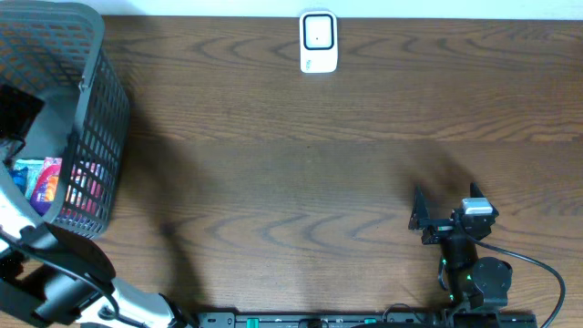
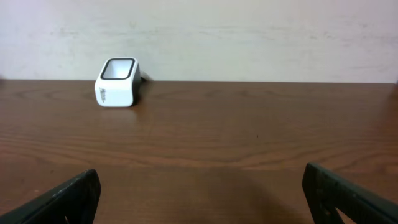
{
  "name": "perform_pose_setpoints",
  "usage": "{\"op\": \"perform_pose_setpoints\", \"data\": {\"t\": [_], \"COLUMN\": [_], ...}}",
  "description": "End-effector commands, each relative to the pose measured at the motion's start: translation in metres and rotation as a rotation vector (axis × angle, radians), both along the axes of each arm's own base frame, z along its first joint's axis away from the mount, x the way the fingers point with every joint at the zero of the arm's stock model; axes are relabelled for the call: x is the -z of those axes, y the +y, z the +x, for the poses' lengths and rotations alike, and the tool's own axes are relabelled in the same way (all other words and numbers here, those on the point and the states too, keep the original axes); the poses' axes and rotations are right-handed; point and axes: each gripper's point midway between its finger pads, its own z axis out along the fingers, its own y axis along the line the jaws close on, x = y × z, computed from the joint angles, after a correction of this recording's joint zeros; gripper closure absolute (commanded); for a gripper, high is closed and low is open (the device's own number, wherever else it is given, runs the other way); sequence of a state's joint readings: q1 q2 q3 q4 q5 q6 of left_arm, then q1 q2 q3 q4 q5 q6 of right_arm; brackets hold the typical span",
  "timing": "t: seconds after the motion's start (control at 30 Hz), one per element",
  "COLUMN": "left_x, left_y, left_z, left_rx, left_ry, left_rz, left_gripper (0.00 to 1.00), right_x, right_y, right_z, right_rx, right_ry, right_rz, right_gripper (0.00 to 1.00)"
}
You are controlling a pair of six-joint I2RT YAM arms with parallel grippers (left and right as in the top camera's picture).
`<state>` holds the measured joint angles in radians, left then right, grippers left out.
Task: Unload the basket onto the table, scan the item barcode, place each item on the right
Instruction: 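Swing the left gripper up and reach down into the grey basket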
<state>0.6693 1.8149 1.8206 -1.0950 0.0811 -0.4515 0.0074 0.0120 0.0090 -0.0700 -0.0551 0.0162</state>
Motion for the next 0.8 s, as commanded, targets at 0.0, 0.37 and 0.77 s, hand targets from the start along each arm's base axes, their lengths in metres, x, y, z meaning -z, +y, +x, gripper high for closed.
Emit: {"op": "perform_pose_setpoints", "data": {"t": [0.0, 0.37, 0.77], "left_x": [0.034, 0.116, 0.153], "left_y": [-0.005, -0.017, -0.037], "left_z": [-0.005, -0.050, -0.061], "left_rx": [-0.047, -0.194, -0.171], "left_ry": [0.076, 0.355, 0.406], "left_rz": [-0.081, -0.184, -0.211], "left_gripper": [0.02, 0.02, 0.10], "right_x": [0.001, 0.001, 0.001], "right_y": [-0.001, -0.001, -0.001], "right_z": [0.000, 0.000, 0.000], "right_rx": [0.003, 0.003, 0.003], "right_ry": [-0.002, -0.002, -0.002], "right_rz": [-0.010, -0.010, -0.010], "right_gripper": [0.01, 0.01, 0.01]}}
